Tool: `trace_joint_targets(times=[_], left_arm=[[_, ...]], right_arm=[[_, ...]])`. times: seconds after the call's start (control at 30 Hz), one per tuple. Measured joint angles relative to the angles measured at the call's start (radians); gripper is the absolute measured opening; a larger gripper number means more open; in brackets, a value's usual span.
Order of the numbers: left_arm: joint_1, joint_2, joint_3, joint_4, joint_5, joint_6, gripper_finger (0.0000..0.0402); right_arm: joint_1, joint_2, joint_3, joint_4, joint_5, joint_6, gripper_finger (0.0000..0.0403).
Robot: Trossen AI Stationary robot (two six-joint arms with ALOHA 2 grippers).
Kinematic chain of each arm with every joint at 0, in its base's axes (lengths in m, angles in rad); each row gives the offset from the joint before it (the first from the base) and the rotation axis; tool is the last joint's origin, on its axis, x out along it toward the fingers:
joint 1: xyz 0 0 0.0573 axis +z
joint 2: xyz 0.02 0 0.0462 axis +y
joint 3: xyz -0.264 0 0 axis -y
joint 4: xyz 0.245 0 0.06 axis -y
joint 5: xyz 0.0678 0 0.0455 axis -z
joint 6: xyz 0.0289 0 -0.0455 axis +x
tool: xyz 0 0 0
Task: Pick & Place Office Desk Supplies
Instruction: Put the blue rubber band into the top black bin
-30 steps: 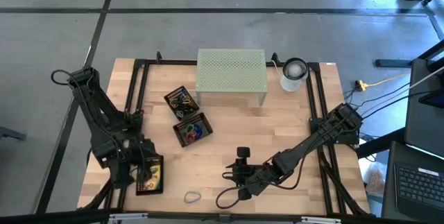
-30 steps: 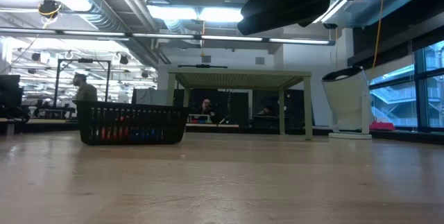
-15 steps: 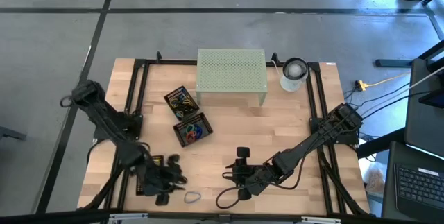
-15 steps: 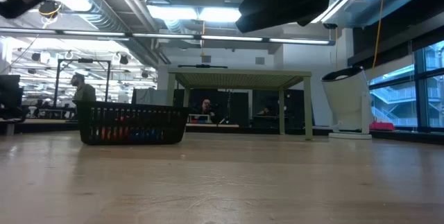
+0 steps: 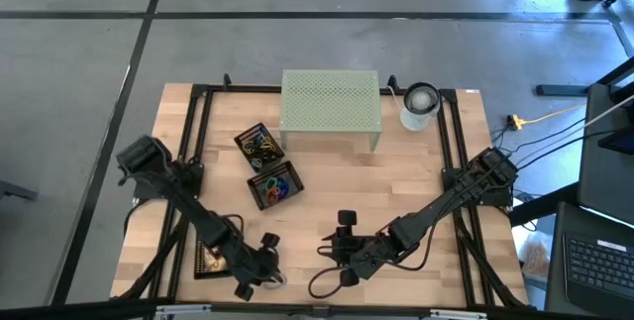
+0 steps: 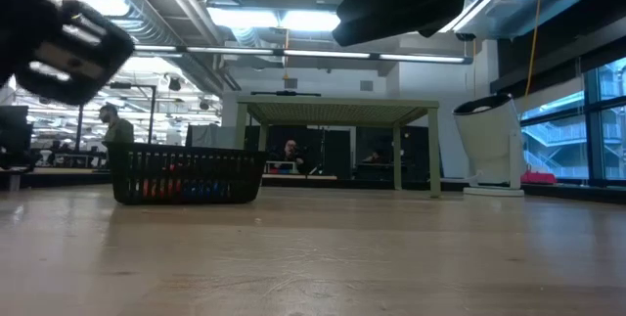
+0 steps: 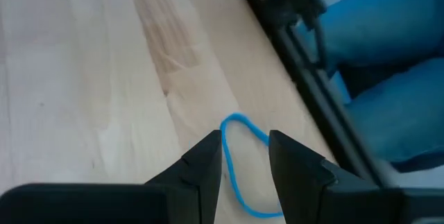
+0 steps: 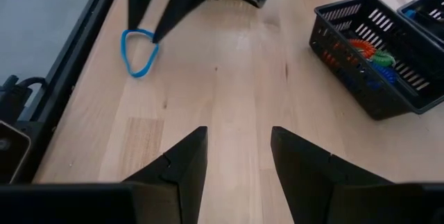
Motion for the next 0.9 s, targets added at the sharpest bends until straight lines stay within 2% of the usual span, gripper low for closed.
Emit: trace_joint_targets(times=[0.33,0.73,0.9], left_arm=[[-0.012,0.048,0.0,0.014,-0.003,0.013,0.0114],[-0.025,0.047,0.0,0.038,-0.11,0.011,0.0114],[-0.04,0.047,0.0,0.022,-0.098,-0.006,0.0142]], right_arm=[[0.0,0.0,0.0,0.0,-0.11,0.0,0.0165],[0.0,0.0,0.0,0.001,-0.183,0.0,0.0165],[0.0,0.0,0.0,0.0,-0.183,0.0,0.0165]])
